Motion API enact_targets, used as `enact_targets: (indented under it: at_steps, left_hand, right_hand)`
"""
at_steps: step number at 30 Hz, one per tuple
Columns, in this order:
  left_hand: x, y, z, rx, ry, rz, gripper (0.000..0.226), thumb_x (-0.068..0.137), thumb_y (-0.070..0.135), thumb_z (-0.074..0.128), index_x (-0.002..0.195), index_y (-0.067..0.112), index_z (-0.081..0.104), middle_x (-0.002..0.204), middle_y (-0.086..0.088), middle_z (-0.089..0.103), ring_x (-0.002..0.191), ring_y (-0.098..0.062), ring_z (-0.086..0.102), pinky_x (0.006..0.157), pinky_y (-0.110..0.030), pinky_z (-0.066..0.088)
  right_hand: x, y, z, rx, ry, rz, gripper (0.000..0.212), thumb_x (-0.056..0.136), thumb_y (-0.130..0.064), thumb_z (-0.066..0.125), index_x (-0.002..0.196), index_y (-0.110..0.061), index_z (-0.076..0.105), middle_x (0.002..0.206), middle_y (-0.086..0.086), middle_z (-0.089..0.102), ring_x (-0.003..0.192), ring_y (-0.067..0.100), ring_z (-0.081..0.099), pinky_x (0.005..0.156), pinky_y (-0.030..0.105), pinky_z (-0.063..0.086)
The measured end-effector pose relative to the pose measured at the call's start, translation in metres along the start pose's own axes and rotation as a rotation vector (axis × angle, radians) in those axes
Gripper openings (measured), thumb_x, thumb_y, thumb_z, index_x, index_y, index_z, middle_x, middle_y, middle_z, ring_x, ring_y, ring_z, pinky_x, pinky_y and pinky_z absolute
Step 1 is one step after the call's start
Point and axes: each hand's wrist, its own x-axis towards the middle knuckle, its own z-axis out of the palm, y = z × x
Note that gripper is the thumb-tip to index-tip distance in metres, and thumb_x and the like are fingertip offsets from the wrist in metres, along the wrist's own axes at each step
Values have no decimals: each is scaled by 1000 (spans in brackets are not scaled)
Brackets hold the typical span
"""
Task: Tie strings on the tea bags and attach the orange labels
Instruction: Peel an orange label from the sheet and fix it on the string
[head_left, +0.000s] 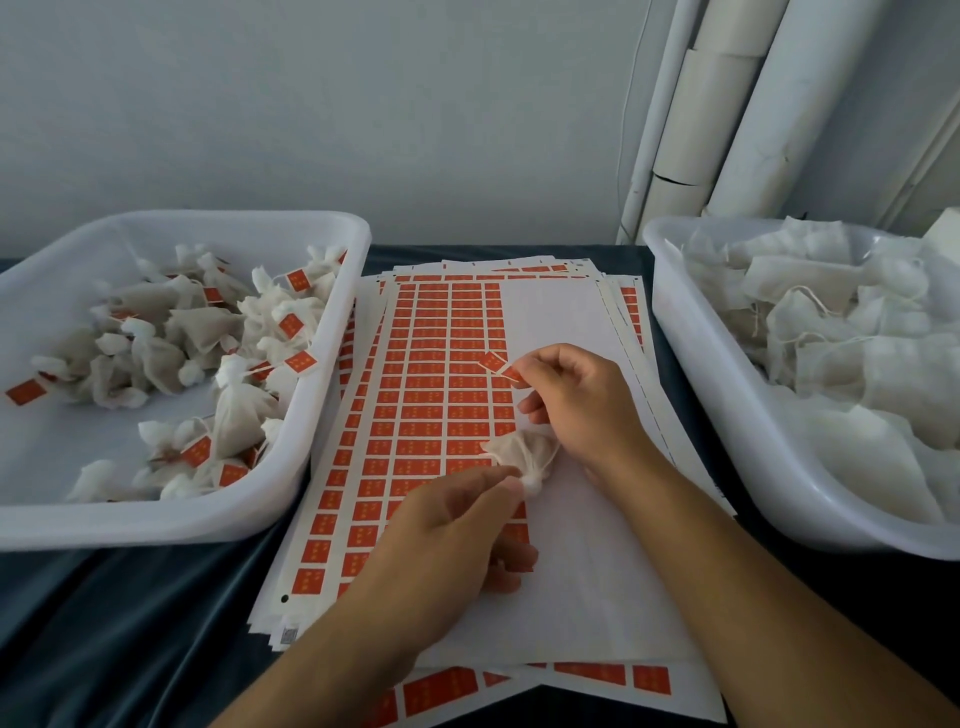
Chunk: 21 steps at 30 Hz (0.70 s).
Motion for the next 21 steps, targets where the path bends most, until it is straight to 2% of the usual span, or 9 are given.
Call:
enact_targets:
  at_steps: [4, 5, 7, 8, 10, 12, 14, 16, 21]
  left_hand:
    - [2, -4, -1, 196, 157, 206, 12, 96, 52, 54, 107, 57, 58, 98, 33, 64, 90, 28, 54, 53, 1, 43]
    - [4, -4, -1, 236, 198, 258, 15, 95, 54, 55, 109, 58, 57, 103, 36, 61, 94, 30, 52, 54, 3, 41]
    - [9, -3, -2, 320, 283, 346, 19, 90, 61, 55, 108, 58, 58, 108, 40, 59, 97, 22, 57, 59, 0, 44]
    - [12, -3, -2, 367, 324, 381, 19, 89, 61, 55, 108, 58, 58, 108, 42, 58, 97, 19, 58, 66, -1, 43]
    - [22, -1, -3, 425, 388, 438, 18, 90, 58, 59, 108, 54, 62, 110, 41, 58, 101, 18, 56, 79, -4, 40]
    - [33, 3, -5, 395, 422, 474, 16, 92, 50, 65, 108, 50, 66, 112, 36, 63, 102, 12, 61, 83, -8, 48]
    - [43, 9, -5, 304, 411, 496, 16, 92, 37, 71, 106, 44, 70, 107, 32, 68, 97, 8, 66, 80, -11, 56]
    - [53, 16, -7, 222, 375, 502, 20, 91, 26, 75, 106, 40, 73, 102, 31, 70, 92, 9, 68, 76, -9, 56]
    - [64, 22, -12, 172, 252, 518, 34, 92, 19, 74, 115, 44, 68, 108, 35, 67, 89, 5, 71, 67, -13, 57]
  right_hand:
    - [-1, -1, -1, 3, 10, -12, 10, 99, -35, 65, 98, -27, 71, 83, -18, 73, 77, 3, 71, 60, 12, 54]
    - [-1, -1, -1, -2, 9, -23, 8, 99, -35, 65, 97, -29, 70, 83, -19, 73, 78, 4, 71, 61, 12, 55]
    - [-2, -2, -1, 0, 11, -44, 3, 98, -34, 67, 97, -32, 69, 85, -18, 73, 80, 5, 72, 63, 13, 56]
    - [-2, -3, -2, 4, 16, -52, 1, 97, -33, 68, 98, -33, 68, 85, -16, 73, 80, 5, 72, 64, 14, 56]
    - [-1, -5, -3, 6, 33, -64, 9, 97, -32, 69, 105, -35, 66, 85, -14, 73, 79, 5, 72, 64, 14, 57]
    - [-1, -6, -4, 24, 51, -71, 15, 97, -31, 68, 111, -35, 64, 85, -13, 72, 78, 4, 72, 65, 14, 57]
    - [0, -8, -6, 56, 63, -82, 17, 98, -30, 67, 114, -35, 62, 86, -11, 72, 78, 6, 72, 65, 16, 57]
    - [1, -10, -7, 98, 74, -98, 18, 100, -27, 65, 115, -34, 62, 86, -10, 72, 78, 9, 71, 66, 17, 58]
    - [2, -16, -15, 213, 45, -177, 17, 101, -22, 59, 115, -29, 63, 83, -8, 68, 70, 13, 68, 65, 21, 56]
